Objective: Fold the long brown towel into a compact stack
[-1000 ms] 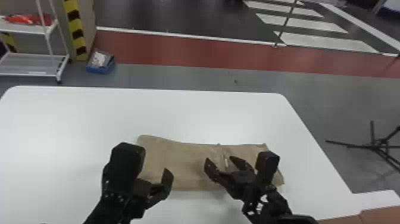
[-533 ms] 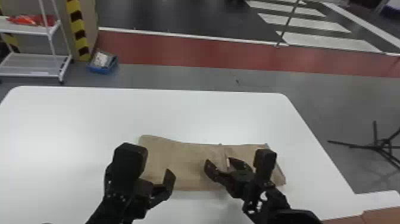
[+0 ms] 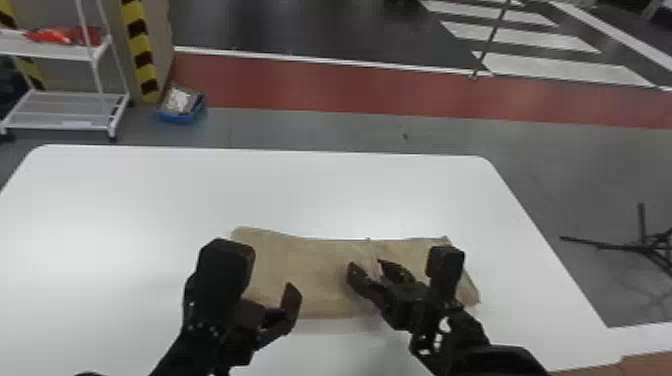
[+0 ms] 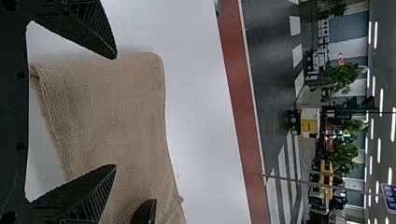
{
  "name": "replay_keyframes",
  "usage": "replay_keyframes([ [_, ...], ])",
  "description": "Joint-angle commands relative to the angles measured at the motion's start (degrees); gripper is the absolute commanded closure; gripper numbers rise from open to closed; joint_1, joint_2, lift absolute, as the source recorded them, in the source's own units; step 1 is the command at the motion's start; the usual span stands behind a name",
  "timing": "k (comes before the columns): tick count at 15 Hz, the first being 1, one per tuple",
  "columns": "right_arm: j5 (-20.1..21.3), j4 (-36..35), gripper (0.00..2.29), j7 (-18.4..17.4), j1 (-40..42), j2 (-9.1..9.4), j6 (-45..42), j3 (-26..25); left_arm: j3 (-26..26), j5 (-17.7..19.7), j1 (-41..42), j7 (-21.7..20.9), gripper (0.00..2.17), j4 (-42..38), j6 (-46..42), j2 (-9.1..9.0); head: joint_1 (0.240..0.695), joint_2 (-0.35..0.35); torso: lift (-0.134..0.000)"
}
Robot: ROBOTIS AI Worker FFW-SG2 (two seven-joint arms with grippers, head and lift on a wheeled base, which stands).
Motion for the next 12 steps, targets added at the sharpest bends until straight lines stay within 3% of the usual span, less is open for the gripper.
replay_keyframes([
  [1, -0.12, -0.84, 0.5, 0.17, 0.52, 0.32, -0.17, 0.0, 0.24, 0.07, 0.0, 0.03, 0.04, 0.03, 0.0, -0.01, 0.695, -0.211, -0.092],
  [3, -0.12, -1.98, 0.51, 0.43, 0.96, 0.32, -0.17, 0.0, 0.68, 0.34, 0.0, 0.03, 0.04, 0.03, -0.18, -0.01, 0.695, -0.207, -0.092],
  [5, 0.06, -2.07, 0.65, 0.52, 0.88, 0.32, 0.01, 0.0, 0.77, 0.34, 0.26, 0.03, 0.04, 0.03, -0.18, -0.01, 0.695, -0.204, -0.092],
  [9, -0.03, -1.98, 0.65, 0.52, 0.88, 0.32, 0.01, -0.18, 1.82, 0.34, 1.41, -0.14, 0.04, -0.24, -1.76, 0.08, 0.695, -0.201, -0.092],
  [12, 0.15, -1.98, 0.65, 0.52, 0.96, 0.32, 0.36, -0.09, 8.59, 3.5, 4.92, 0.21, 0.04, -1.03, -11.43, 0.17, 0.695, -0.185, -0.092],
])
